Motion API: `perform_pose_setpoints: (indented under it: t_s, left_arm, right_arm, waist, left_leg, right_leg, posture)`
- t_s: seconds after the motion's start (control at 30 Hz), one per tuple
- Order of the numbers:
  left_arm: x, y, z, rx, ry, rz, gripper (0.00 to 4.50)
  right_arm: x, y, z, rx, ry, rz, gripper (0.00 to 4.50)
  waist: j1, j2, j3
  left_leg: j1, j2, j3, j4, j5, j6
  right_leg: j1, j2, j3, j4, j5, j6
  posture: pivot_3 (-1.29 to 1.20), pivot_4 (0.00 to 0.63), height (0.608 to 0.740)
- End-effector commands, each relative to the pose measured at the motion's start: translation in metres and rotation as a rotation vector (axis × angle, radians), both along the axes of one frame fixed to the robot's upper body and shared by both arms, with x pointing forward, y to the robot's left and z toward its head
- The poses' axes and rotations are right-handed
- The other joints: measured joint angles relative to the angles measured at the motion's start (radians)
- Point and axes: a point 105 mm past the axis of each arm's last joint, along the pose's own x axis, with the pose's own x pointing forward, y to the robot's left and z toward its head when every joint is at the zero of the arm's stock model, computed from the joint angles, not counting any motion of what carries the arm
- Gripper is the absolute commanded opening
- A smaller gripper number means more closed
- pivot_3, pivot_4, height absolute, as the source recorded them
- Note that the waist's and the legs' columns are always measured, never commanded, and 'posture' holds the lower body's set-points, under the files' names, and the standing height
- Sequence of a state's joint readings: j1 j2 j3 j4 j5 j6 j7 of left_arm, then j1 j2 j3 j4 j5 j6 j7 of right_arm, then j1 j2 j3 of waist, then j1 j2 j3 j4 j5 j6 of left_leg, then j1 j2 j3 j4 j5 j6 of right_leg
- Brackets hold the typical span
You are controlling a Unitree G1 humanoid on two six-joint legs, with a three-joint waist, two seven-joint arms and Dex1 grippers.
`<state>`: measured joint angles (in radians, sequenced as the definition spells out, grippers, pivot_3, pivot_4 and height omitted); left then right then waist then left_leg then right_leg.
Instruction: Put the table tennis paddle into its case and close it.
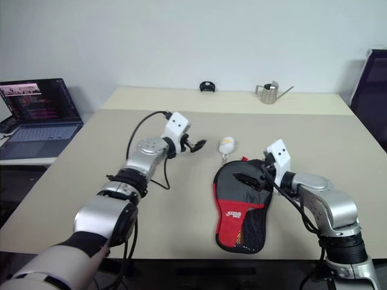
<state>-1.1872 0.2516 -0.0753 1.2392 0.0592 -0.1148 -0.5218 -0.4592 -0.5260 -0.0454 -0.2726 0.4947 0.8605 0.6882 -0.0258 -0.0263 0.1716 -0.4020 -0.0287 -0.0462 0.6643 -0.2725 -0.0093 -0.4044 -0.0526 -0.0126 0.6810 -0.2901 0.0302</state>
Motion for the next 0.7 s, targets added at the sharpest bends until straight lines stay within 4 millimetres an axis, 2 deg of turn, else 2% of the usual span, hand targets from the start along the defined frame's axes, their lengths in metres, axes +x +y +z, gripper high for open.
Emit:
perform_pose_setpoints:
  t_s: [0.03,0.37,0.7]
  left_arm:
    - [0.003,-0.003,0.013,-0.014,-0.026,0.002,4.50]
    - [0.009,0.015,0.004,0.009,-0.007,0.135,4.50]
    - [0.007,-0.004,-0.010,0.010,0.028,0.130,4.50]
  right_arm:
    - [-0.005,0.003,0.015,-0.013,-0.067,0.029,3.96]
    - [0.000,0.003,0.008,-0.057,-0.085,-0.006,3.96]
    - [-0.002,0.008,0.010,-0.043,-0.101,-0.007,3.96]
  waist:
    - [-0.002,0.000,0.000]
    - [-0.001,0.000,0.000]
    - [0.000,0.000,0.000]
  left_leg:
    - [0.000,0.000,0.000,0.000,0.000,0.000]
    - [0.000,0.000,0.000,0.000,0.000,0.000]
    - [0.000,0.000,0.001,0.000,0.002,-0.003]
  right_leg:
    - [0.000,0.000,0.000,0.000,0.000,0.000]
    - [0.000,0.000,0.000,0.001,0.000,0.000]
    - [0.000,0.000,0.000,0.001,0.000,0.000]
  posture:
    - [0.00,0.150,0.740]
    - [0.00,0.150,0.740]
    - [0.00,0.150,0.740]
